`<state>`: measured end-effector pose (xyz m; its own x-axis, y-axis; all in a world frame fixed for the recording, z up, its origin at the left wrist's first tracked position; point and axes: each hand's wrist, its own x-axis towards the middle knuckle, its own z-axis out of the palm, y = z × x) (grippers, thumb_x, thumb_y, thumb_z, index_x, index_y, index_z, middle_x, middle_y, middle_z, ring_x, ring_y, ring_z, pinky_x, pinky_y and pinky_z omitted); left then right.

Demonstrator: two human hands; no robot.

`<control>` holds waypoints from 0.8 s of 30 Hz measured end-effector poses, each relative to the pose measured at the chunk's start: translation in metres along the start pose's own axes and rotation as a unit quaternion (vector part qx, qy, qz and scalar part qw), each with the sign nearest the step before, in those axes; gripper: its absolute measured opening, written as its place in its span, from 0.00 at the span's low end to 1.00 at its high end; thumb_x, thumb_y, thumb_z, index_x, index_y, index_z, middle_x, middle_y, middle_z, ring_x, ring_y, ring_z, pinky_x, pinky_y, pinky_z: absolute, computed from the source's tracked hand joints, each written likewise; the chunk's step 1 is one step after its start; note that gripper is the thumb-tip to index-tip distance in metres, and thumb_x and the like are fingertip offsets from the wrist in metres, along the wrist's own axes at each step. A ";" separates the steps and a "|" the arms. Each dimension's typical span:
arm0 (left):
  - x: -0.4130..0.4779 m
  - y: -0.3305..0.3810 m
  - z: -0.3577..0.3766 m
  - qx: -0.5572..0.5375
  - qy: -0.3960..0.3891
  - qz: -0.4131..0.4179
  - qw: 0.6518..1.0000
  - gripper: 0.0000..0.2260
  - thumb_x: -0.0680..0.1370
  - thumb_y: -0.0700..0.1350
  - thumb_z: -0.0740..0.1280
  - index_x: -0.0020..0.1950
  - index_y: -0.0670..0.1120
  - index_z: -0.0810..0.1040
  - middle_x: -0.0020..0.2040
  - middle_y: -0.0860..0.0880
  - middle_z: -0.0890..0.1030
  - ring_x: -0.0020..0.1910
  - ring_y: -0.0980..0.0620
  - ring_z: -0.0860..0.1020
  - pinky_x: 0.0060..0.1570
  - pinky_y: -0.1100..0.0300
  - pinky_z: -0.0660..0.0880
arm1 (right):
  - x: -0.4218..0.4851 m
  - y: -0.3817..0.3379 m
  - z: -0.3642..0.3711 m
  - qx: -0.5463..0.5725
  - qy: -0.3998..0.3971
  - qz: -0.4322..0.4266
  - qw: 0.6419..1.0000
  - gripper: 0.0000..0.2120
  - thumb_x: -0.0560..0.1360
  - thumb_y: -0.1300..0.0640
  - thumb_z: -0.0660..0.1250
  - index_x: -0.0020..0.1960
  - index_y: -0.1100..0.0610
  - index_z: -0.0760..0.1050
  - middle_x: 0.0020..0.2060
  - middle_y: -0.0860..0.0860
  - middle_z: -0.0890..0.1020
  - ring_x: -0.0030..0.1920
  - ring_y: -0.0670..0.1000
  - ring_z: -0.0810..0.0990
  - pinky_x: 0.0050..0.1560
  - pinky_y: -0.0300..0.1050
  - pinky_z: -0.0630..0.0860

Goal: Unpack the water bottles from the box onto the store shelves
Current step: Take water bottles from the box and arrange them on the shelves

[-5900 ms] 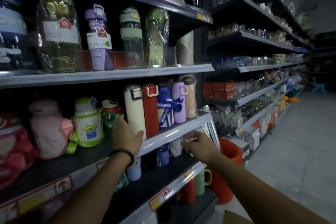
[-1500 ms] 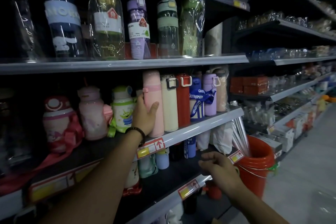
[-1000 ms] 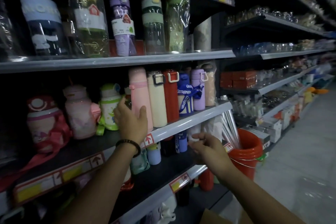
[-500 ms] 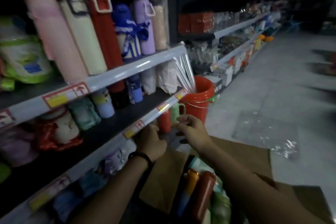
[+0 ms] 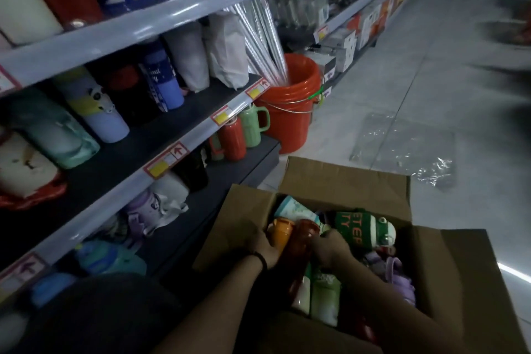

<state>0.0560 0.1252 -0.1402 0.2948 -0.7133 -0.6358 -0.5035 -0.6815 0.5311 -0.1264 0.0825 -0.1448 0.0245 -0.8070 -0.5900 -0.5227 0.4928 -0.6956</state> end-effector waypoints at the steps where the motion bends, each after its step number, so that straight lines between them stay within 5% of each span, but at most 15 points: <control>1: 0.004 -0.002 0.004 0.002 -0.006 -0.011 1.000 0.31 0.81 0.53 0.67 0.80 0.41 0.62 0.76 0.39 0.71 0.74 0.40 0.72 0.73 0.45 0.69 | 0.003 0.006 0.005 0.005 0.006 0.009 1.000 0.30 0.63 0.37 0.75 0.57 0.58 0.82 0.47 0.56 0.86 0.47 0.58 0.86 0.47 0.51 0.84; 6: 0.027 -0.018 0.023 0.017 -0.016 -0.017 1.000 0.31 0.73 0.64 0.64 0.69 0.46 0.75 0.68 0.41 0.79 0.64 0.41 0.79 0.68 0.45 0.74 | -0.007 0.011 0.031 0.023 -0.006 0.055 0.998 0.24 0.69 0.41 0.77 0.56 0.54 0.74 0.48 0.56 0.84 0.46 0.56 0.86 0.45 0.54 0.86; 9: 0.036 -0.027 0.031 0.007 -0.018 -0.035 0.999 0.27 0.77 0.58 0.65 0.73 0.45 0.72 0.70 0.41 0.77 0.67 0.40 0.78 0.69 0.45 0.73 | 0.001 0.013 0.039 0.031 0.013 0.056 0.998 0.26 0.69 0.41 0.77 0.57 0.53 0.72 0.48 0.54 0.84 0.48 0.56 0.85 0.53 0.58 0.85; 13: 0.046 -0.036 0.032 -0.024 -0.016 -0.034 0.999 0.26 0.77 0.57 0.66 0.72 0.47 0.72 0.68 0.42 0.78 0.65 0.41 0.78 0.68 0.43 0.74 | 0.009 0.014 0.037 0.064 -0.003 0.071 0.995 0.21 0.69 0.45 0.80 0.53 0.54 0.76 0.46 0.56 0.85 0.46 0.57 0.87 0.51 0.59 0.86; 19: 0.026 -0.028 0.021 -0.141 -0.049 -0.022 0.989 0.40 0.64 0.63 0.75 0.71 0.47 0.73 0.65 0.45 0.80 0.62 0.44 0.80 0.65 0.48 0.76 | 0.008 0.022 0.033 0.078 -0.047 0.060 0.994 0.30 0.66 0.47 0.84 0.60 0.52 0.72 0.52 0.56 0.83 0.50 0.56 0.86 0.52 0.56 0.86; 24: 0.013 -0.018 0.013 -0.208 -0.080 -0.021 0.975 0.31 0.67 0.58 0.78 0.65 0.47 0.77 0.60 0.47 0.82 0.59 0.47 0.81 0.67 0.45 0.76 | -0.001 0.015 0.021 0.112 -0.047 0.033 0.992 0.40 0.64 0.48 0.86 0.69 0.51 0.69 0.55 0.54 0.81 0.50 0.55 0.85 0.49 0.52 0.86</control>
<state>0.0583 0.1298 -0.1653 0.1605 -0.6716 -0.7234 -0.1110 -0.7405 0.6628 -0.1157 0.0974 -0.1633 0.0802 -0.7419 -0.6658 -0.3242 0.6122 -0.7212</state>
